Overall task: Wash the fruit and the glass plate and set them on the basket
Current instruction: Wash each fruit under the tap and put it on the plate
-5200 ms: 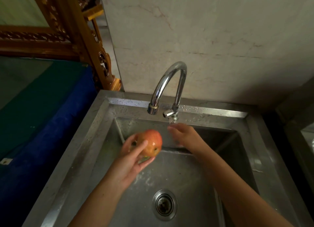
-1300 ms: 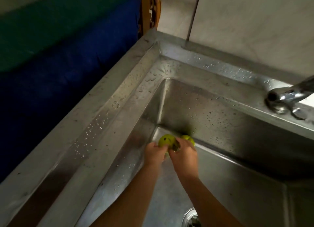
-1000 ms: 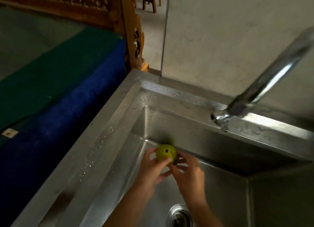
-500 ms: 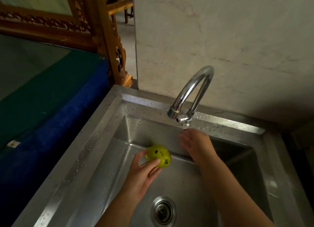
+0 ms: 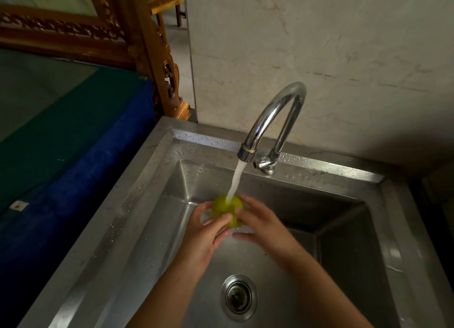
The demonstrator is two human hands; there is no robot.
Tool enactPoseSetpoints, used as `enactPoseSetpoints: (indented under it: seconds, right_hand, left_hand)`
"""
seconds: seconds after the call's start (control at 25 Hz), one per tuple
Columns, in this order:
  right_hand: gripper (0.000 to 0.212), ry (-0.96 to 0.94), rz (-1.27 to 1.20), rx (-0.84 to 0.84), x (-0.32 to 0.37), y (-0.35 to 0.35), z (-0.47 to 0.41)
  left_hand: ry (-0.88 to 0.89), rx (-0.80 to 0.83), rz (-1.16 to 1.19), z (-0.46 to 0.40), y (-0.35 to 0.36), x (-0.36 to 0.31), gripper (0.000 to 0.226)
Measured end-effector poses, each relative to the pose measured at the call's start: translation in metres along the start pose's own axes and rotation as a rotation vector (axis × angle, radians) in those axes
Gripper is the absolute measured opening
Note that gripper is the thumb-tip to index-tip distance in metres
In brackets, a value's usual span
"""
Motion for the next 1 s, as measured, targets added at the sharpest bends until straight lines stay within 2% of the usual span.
enactPoseSetpoints:
  seconds: [0.08, 0.2, 0.4, 0.6, 0.68, 0.76, 0.88, 0.96, 1.0]
  right_hand:
    - [0.040, -0.045, -0.011, 0.046, -0.010, 0.009, 0.004]
    - [0.043, -0.036, -0.098, 0.031, -0.011, 0.009, 0.003]
    - [0.049, -0.189, 0.110, -0.004, -0.003, 0.003, 0.009]
    - [0.031, -0.148, -0.113, -0.048, -0.002, 0.010, 0.007]
    - [0.028, -0.103, -0.159, -0.054, 0.000, 0.017, 0.003]
    - [0.030, -0.033, -0.163, -0.060, 0.005, 0.019, -0.001]
    - [0.032, 0.017, -0.068, 0.024, 0.012, 0.018, -0.002]
    - [0.032, -0.080, 0.140, 0.049, 0.018, 0.012, 0.000]
    - [0.038, -0.165, 0.232, 0.055, 0.021, 0.009, 0.000]
  left_hand:
    - [-0.003, 0.014, -0.027, 0.002, -0.003, 0.002, 0.026]
    - [-0.019, 0.018, -0.020, 0.004, -0.007, 0.003, 0.018]
    - [0.009, -0.004, -0.076, 0.004, -0.007, -0.002, 0.024]
    - [0.096, -0.046, -0.162, 0.003, 0.001, -0.012, 0.030]
    - [0.131, -0.016, -0.234, 0.002, 0.006, -0.013, 0.030]
    - [0.153, 0.040, -0.356, 0.001, 0.007, -0.016, 0.042]
    - [0.161, 0.117, -0.335, 0.002, 0.001, -0.024, 0.063]
    - [0.144, 0.138, -0.269, 0.002, -0.001, -0.027, 0.062]
    - [0.122, 0.140, -0.273, 0.003, 0.000, -0.026, 0.059]
Point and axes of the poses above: each hand's wrist, its own z-axis away from the middle knuckle, its own y-axis out of the palm, x = y × z, the point moved 5 cm from there along -z, towards the middle knuckle, and after that the axes turned 3 degrees about -x, right-handed, at the moved point
